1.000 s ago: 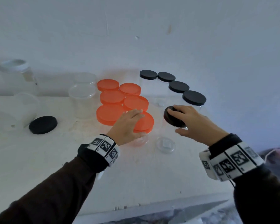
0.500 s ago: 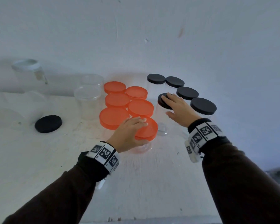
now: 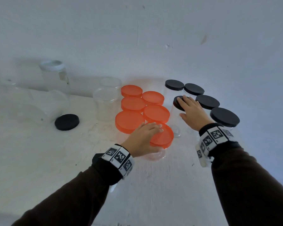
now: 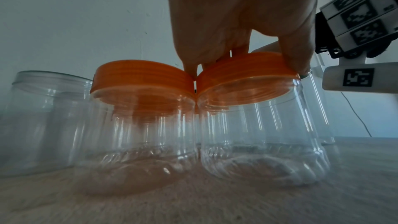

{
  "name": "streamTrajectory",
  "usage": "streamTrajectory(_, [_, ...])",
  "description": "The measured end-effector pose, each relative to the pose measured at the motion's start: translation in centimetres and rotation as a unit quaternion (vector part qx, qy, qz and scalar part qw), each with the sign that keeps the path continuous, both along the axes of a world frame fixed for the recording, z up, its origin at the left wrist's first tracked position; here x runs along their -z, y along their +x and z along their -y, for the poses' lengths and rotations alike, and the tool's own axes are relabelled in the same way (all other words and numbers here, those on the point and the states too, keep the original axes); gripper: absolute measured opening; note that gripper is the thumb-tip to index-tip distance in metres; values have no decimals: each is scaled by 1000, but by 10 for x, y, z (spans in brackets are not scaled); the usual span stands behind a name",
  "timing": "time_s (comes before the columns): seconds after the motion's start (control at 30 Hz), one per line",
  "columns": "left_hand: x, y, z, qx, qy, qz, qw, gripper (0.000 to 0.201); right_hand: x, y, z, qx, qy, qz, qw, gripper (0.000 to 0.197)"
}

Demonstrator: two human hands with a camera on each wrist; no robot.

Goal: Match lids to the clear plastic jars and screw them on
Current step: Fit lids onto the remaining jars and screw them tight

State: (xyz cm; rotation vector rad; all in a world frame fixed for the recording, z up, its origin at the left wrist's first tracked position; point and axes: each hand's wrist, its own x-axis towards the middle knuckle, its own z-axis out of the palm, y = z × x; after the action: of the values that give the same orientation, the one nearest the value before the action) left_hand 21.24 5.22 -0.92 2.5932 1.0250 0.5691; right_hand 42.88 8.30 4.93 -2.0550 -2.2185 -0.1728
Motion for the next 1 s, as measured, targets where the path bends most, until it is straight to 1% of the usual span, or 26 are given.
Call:
streamTrajectory(0.07, [-4, -1, 1, 9, -19, 7, 1000, 66, 0, -1, -1, 3, 3, -4, 1000, 62])
streamTrajectory(0.13, [-9, -4, 2, 6, -34, 31, 999, 65, 1, -1, -1, 7, 4, -17, 1000, 62])
streamTrajectory(0.27, [-16, -34, -1, -20, -25, 129, 991, 49, -4, -3, -1, 22, -18, -45, 999, 66])
streamTrajectory(0.33, [-18, -64, -7, -58, -4, 166, 984, 40, -8, -10, 0, 30, -28, -68, 997, 73])
streamTrajectory(0.43, [-15, -117, -27, -162, 33, 177, 970, 27, -16, -27, 5, 24, -18, -111, 993, 77])
streamTrajectory(0.5, [-9, -152, -46, -225, 44, 154, 961, 23, -20, -47, 12, 3, -8, -130, 991, 75])
streamTrajectory(0.57, [-2, -180, -65, -269, 28, 93, 958, 21, -25, -72, 21, -29, -2, -141, 990, 72])
streamTrajectory(0.6, [2, -192, -73, -283, 7, 57, 957, 23, -27, -86, 25, -48, 2, -146, 988, 70])
streamTrajectory(0.67, [8, -210, -85, -290, -45, -4, 956, 32, -29, -114, 33, -90, -1, -151, 984, 66])
streamTrajectory(0.77, [13, -227, -97, -267, -108, -79, 954, 51, -20, -152, 40, -118, -50, -151, 980, 64])
streamTrajectory(0.87, [18, -238, -106, -267, -150, -129, 943, 64, -2, -179, 36, -116, -87, -108, 984, 65])
streamTrajectory(1.0, [26, -243, -115, -274, -176, -177, 929, 74, 22, -191, 24, -76, -136, -18, 988, 73])
